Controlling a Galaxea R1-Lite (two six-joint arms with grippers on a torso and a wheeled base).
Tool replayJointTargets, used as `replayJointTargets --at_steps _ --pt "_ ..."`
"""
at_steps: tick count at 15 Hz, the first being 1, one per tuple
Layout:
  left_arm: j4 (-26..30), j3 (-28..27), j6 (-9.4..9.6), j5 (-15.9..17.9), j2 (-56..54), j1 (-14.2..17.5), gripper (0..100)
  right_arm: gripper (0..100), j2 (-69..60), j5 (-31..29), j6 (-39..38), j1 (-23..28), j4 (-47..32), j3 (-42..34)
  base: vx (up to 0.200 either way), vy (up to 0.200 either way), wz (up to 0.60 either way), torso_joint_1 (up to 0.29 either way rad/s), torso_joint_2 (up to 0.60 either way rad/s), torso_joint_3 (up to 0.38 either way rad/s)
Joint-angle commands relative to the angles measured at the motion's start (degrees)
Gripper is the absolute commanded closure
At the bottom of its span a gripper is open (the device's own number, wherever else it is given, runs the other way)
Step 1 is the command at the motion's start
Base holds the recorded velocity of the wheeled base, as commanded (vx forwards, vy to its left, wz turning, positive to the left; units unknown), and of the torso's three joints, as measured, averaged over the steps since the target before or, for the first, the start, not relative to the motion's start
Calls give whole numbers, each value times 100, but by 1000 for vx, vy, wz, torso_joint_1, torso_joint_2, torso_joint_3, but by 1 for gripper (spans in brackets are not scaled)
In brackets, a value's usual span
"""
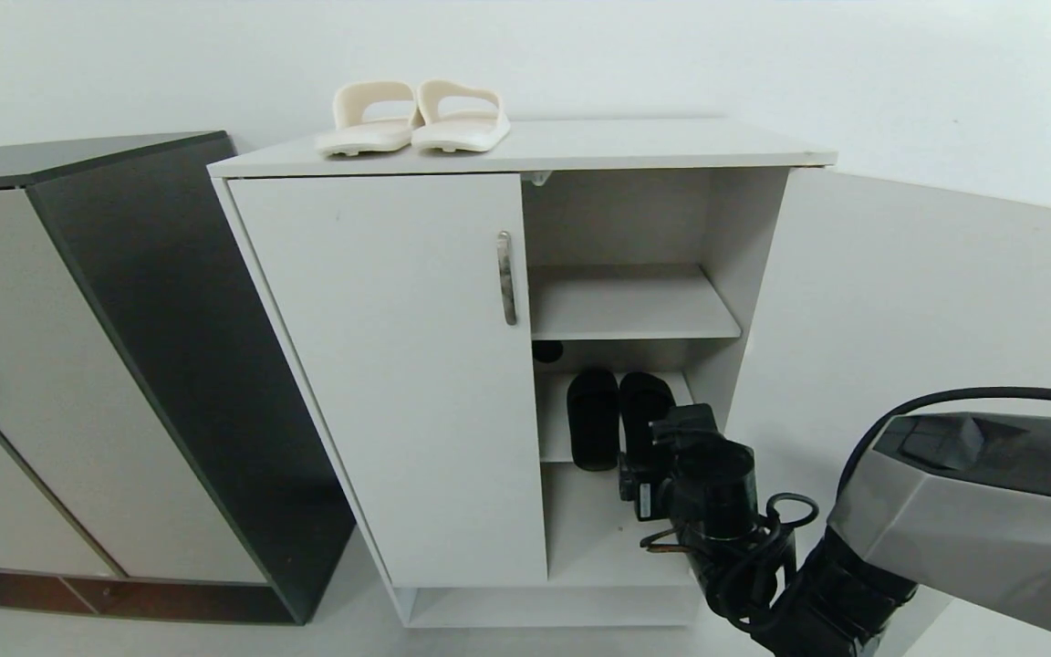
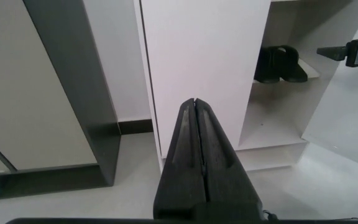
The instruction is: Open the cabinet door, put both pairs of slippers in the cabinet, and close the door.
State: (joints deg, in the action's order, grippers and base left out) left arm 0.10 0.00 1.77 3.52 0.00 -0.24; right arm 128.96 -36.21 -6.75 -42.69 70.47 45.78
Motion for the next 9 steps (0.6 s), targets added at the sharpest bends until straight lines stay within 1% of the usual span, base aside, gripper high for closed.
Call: replayJointTargets --at_steps 1,2,9 --pt "-1 0 -1 -1 9 -2 100 0 -12 0 -1 -2 28 -25 0 0 0 0 0 0" --pt "-1 0 -1 -1 9 -2 100 0 -3 0 7 -2 98 -34 0 0 0 0 0 0" --pt "-1 0 -1 -1 9 -2 100 0 -12 0 7 -11 142 -157 0 200 0 2 -2 3"
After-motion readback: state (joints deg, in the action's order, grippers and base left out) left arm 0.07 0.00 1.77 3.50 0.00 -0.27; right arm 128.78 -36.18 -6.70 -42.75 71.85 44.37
